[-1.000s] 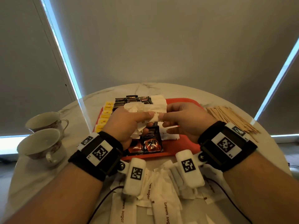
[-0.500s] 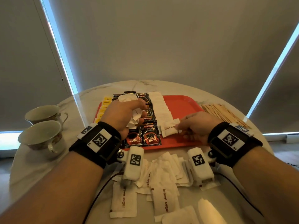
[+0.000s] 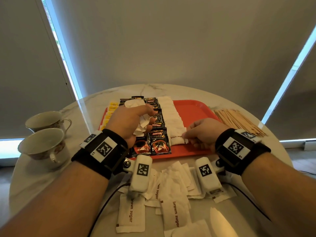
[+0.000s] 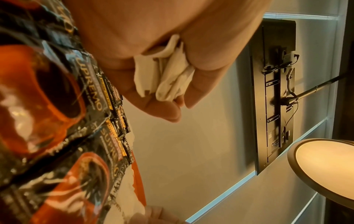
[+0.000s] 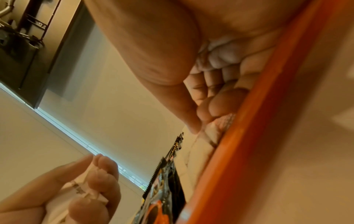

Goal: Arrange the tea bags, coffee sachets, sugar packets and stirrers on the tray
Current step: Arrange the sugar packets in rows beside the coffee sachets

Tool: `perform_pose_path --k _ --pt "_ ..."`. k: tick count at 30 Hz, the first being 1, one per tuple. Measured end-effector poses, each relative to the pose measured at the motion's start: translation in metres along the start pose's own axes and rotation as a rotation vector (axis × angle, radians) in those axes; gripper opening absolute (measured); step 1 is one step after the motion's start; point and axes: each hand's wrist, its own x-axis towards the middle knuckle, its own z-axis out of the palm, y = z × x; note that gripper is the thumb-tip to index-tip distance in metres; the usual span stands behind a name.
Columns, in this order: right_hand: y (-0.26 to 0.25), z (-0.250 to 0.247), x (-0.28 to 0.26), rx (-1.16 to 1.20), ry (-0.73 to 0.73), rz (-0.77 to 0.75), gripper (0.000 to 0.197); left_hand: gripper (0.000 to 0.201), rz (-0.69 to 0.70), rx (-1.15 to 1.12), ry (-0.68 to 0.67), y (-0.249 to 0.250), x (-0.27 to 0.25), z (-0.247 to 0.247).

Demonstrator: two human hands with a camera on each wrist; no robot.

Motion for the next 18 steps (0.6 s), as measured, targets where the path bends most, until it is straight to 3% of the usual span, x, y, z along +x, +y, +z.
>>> perform_pose_path --k 5,9,14,18 --pt "0.007 0.002 -0.003 0.158 0.095 -0.093 0.012 0.008 0.000 0.009 0.002 0.000 0.001 0.000" --pt "0.004 0.015 -0.009 0.200 -0.016 -0.146 0.011 0.009 -0.003 0.019 -0.004 -0.002 0.001 0.001" --pt "-0.003 0.009 -0.006 0.038 0.024 -0.140 0.015 0.012 -0.021 0.027 -0.001 -0.004 0.001 0.001" --pt "0.001 0.003 0.002 0.045 0.044 -0.041 0.014 0.009 -0.018 0.034 0.008 -0.003 0.004 -0.001"
